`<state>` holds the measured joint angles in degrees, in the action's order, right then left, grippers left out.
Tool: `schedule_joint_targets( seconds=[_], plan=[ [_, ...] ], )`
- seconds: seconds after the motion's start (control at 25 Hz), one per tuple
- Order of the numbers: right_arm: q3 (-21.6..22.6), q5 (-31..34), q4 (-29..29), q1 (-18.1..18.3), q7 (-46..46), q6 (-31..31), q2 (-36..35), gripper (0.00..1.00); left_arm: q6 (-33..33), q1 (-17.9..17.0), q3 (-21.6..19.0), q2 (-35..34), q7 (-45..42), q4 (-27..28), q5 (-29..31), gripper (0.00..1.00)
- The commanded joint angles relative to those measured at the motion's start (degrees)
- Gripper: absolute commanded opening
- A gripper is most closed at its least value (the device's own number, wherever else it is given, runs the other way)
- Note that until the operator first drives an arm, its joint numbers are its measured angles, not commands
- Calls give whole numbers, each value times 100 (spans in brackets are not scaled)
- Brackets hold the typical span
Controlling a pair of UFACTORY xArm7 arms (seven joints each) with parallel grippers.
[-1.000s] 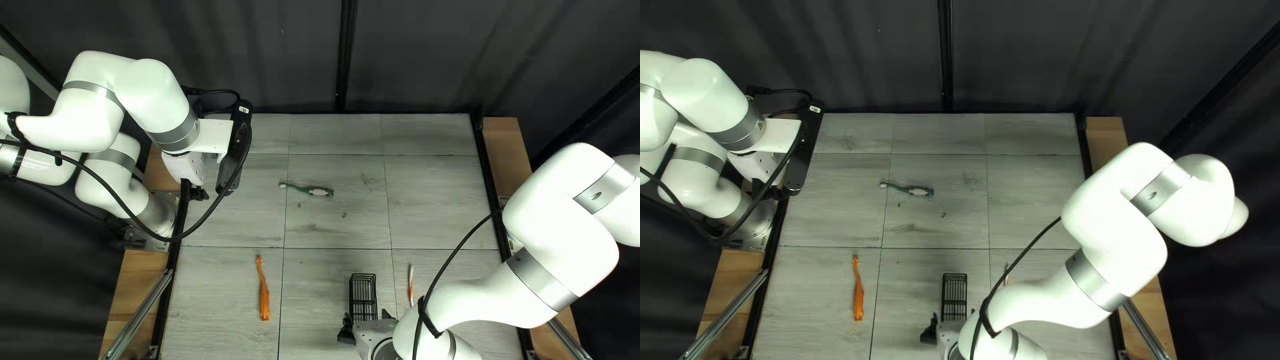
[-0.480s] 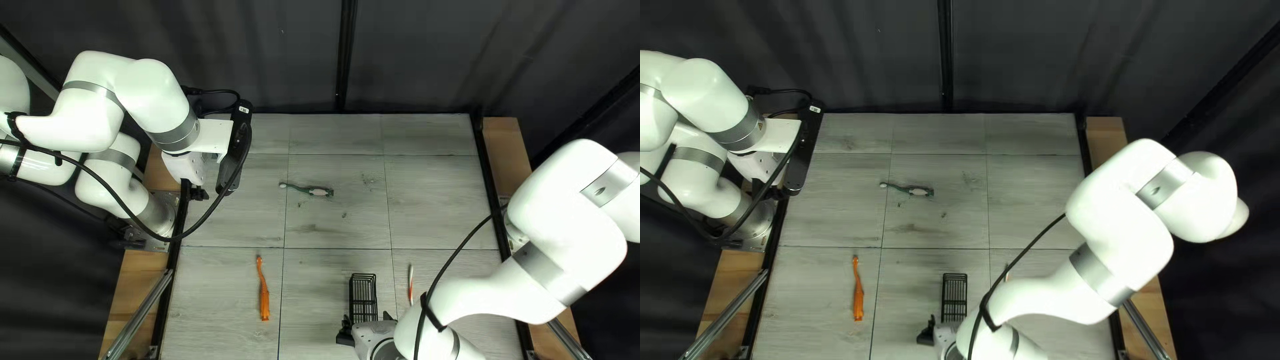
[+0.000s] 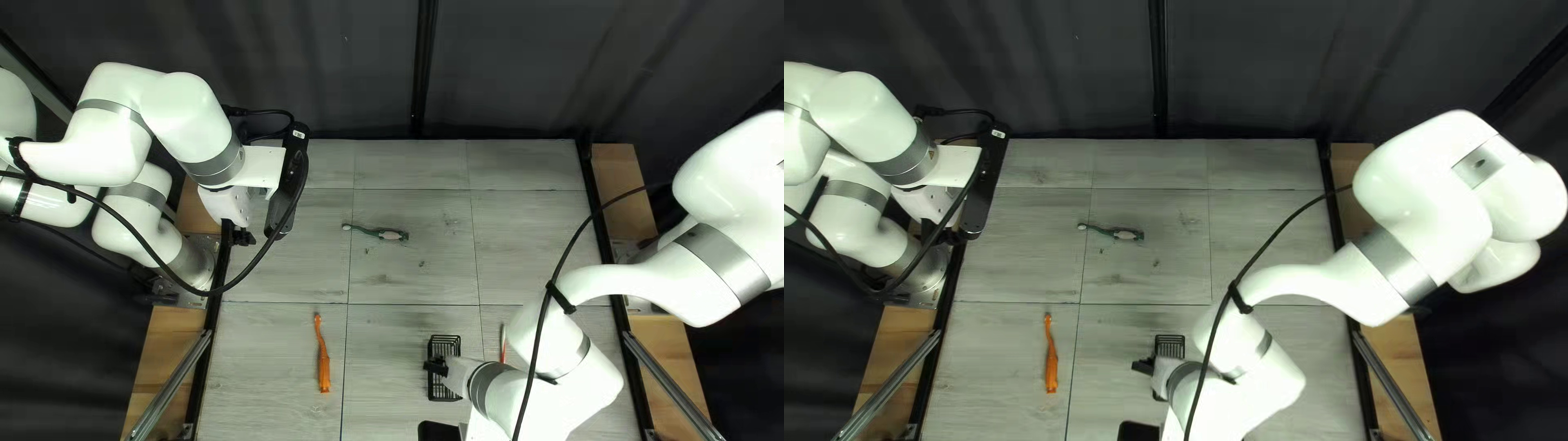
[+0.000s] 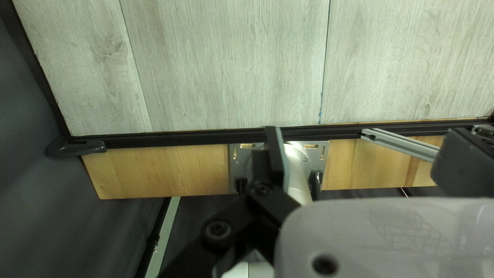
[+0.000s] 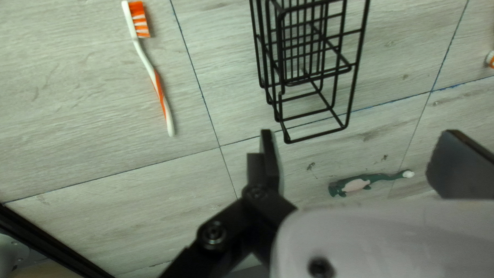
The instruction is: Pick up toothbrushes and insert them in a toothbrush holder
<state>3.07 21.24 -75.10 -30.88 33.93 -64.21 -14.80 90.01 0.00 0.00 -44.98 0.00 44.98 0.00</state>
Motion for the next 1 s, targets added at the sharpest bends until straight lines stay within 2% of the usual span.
schedule_joint_targets(
  seconds=[0.04, 0.16, 0.36, 0.48, 0.76, 1.0],
  plan=[
    [-126, -16, 320, 151, -142, 325, 86, 100, 0, 0, 0, 0, 0, 0, 0, 100],
    [-285, -314, 832, 328, -739, 733, 444, 100, 0, 0, 0, 0, 0, 0, 0, 100],
    [-354, -709, 1746, 418, -1282, 1200, 1241, 100, 0, 0, 0, 0, 0, 0, 0, 100],
    [-321, -839, 1940, 384, -1356, 1240, 1446, 100, 0, 0, 0, 0, 0, 0, 0, 100],
    [-128, -1196, 2361, 196, -1326, 1058, 1385, 100, 0, 0, 0, 0, 0, 0, 0, 100],
    [7, -1374, 2662, 95, -852, 1126, 1177, 100, 0, 0, 0, 0, 0, 0, 0, 100]
  ],
)
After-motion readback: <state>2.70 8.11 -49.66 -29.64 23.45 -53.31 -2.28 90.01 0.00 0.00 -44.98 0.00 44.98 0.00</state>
